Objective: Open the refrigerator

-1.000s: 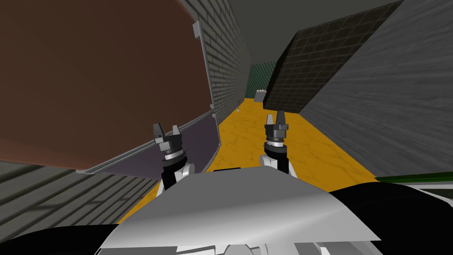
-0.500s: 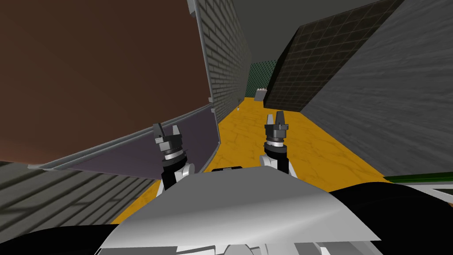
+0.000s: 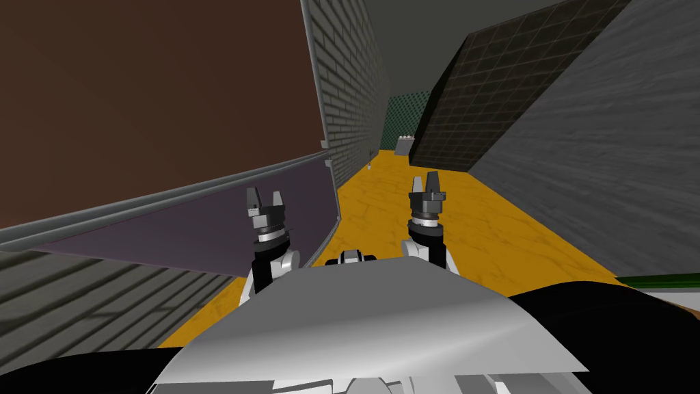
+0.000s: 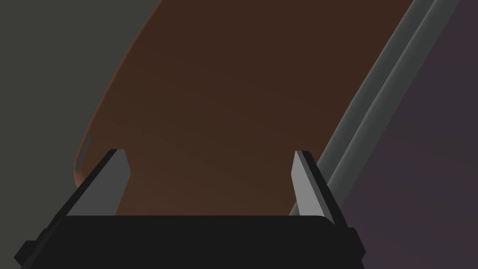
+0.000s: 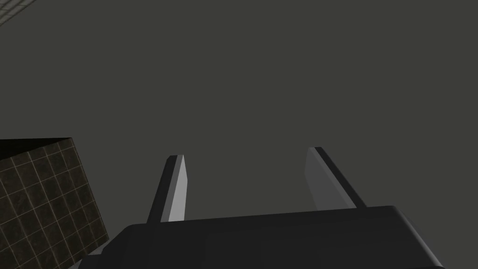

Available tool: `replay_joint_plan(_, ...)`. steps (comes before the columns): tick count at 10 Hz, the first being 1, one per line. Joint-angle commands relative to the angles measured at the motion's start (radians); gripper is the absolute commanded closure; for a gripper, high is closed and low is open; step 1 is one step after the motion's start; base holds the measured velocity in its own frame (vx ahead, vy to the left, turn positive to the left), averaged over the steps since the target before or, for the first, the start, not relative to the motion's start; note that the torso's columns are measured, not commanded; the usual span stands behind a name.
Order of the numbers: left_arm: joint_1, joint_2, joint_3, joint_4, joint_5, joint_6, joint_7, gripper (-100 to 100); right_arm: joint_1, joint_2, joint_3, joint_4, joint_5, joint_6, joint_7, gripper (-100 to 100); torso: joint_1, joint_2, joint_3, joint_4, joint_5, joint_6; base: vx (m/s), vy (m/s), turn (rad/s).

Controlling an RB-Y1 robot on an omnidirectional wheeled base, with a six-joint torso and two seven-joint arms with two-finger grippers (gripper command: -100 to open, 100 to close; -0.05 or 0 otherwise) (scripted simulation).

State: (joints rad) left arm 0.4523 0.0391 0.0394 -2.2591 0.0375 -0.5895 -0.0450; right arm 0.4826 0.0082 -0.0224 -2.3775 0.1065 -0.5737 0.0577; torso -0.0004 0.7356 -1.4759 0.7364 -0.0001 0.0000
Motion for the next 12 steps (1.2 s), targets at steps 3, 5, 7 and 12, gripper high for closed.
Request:
replay_joint_plan(3,-0.109,0.083,-0.004,0.06,0.007,0.094,0.043,-100,0.0,0.0,0.0,0.0,0.0,0.0,0.0,0,-0.001,0.001,-0.001,0.001,0.0,0.0,0.055,-0.027,0.057)
replay_joint_plan(5,-0.151,0.099,-0.004,0.082,0.01,0.129,0.058,-100,0.0,0.0,0.0,0.0,0.0,0.0,0.0,0,0.001,0.004,0.001,0.002,0.0,0.0,0.035,-0.014,0.039)
replay_joint_plan(7,-0.226,0.124,-0.005,0.132,0.016,0.195,0.092,-100,0.0,0.0,0.0,0.0,0.0,0.0,0.0,0,0.0,0.002,0.0,0.002,0.0,0.0,0.053,-0.027,0.087)
replay_joint_plan(12,-0.35,0.144,-0.006,0.188,0.025,0.296,0.13,-100,0.0,0.0,0.0,0.0,0.0,0.0,0.0,0,0.0,0.003,0.0,0.002,0.0,0.0,0.047,-0.03,0.053)
